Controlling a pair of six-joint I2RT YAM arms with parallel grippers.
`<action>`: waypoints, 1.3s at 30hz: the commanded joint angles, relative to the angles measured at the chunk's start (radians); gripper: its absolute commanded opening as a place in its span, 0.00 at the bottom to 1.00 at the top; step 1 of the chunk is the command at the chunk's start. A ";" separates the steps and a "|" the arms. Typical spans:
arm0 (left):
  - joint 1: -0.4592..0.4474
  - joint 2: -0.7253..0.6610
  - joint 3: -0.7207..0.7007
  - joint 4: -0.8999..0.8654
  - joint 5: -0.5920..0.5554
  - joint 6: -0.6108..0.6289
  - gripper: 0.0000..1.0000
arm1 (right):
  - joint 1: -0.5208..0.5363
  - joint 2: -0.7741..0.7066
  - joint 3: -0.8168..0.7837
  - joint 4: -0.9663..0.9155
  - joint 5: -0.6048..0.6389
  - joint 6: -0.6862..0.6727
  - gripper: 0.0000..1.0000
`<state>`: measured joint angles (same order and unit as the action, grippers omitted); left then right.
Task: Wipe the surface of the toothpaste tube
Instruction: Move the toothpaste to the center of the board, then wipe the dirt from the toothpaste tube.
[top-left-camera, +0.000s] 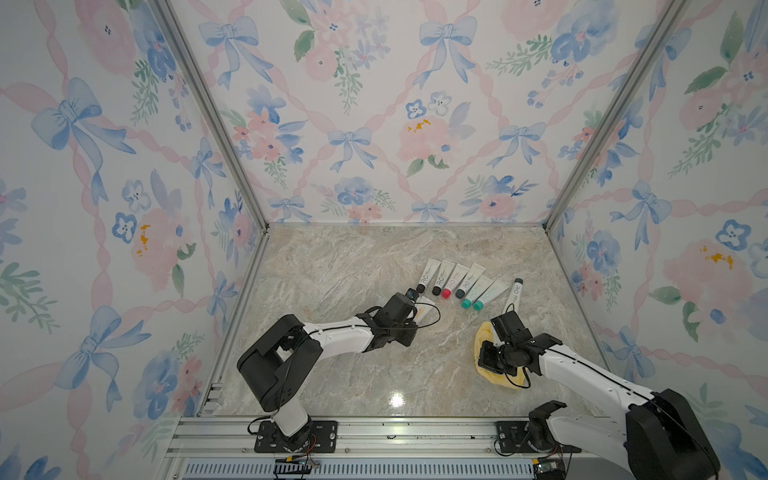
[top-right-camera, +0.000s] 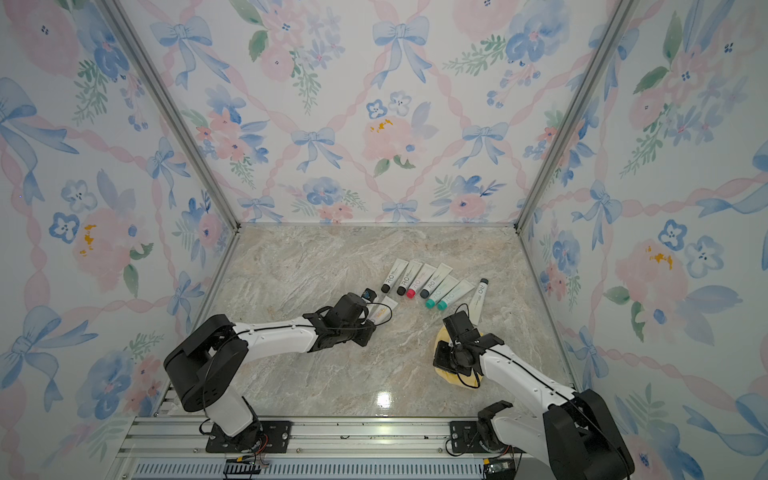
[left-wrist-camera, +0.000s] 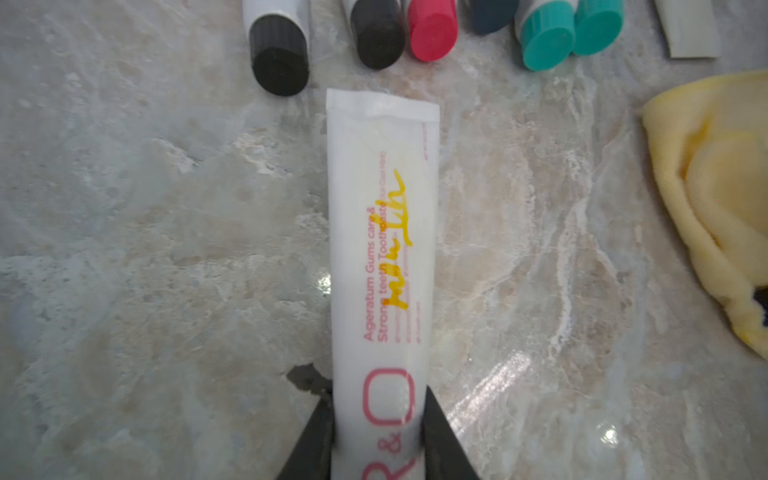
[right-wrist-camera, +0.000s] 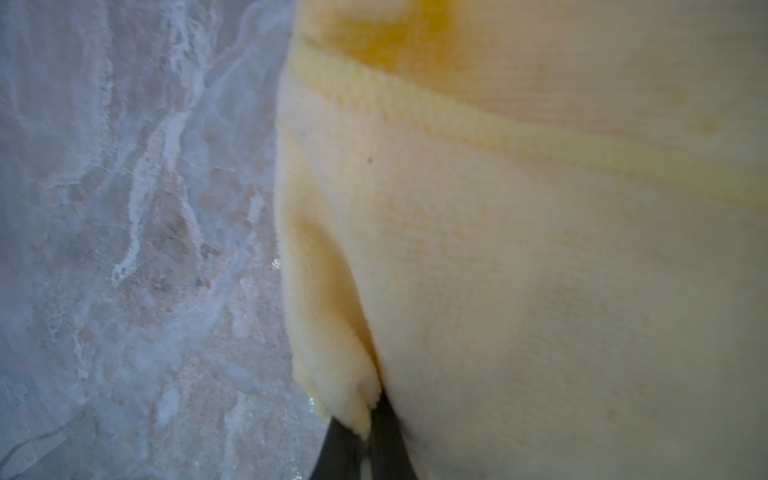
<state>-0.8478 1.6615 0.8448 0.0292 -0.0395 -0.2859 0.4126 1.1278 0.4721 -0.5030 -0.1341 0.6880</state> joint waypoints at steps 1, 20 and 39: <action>-0.048 0.003 -0.020 0.032 0.017 0.054 0.25 | -0.008 -0.001 0.004 -0.024 0.014 -0.018 0.06; -0.163 -0.015 -0.135 0.080 0.078 0.052 0.64 | -0.005 -0.013 0.046 -0.045 -0.013 -0.012 0.06; -0.160 -0.026 -0.230 0.183 0.111 0.028 0.41 | 0.161 0.178 0.303 0.003 -0.056 0.026 0.07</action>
<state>-1.0073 1.6043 0.6151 0.2379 0.0460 -0.2615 0.5587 1.2594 0.7364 -0.5301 -0.1593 0.7017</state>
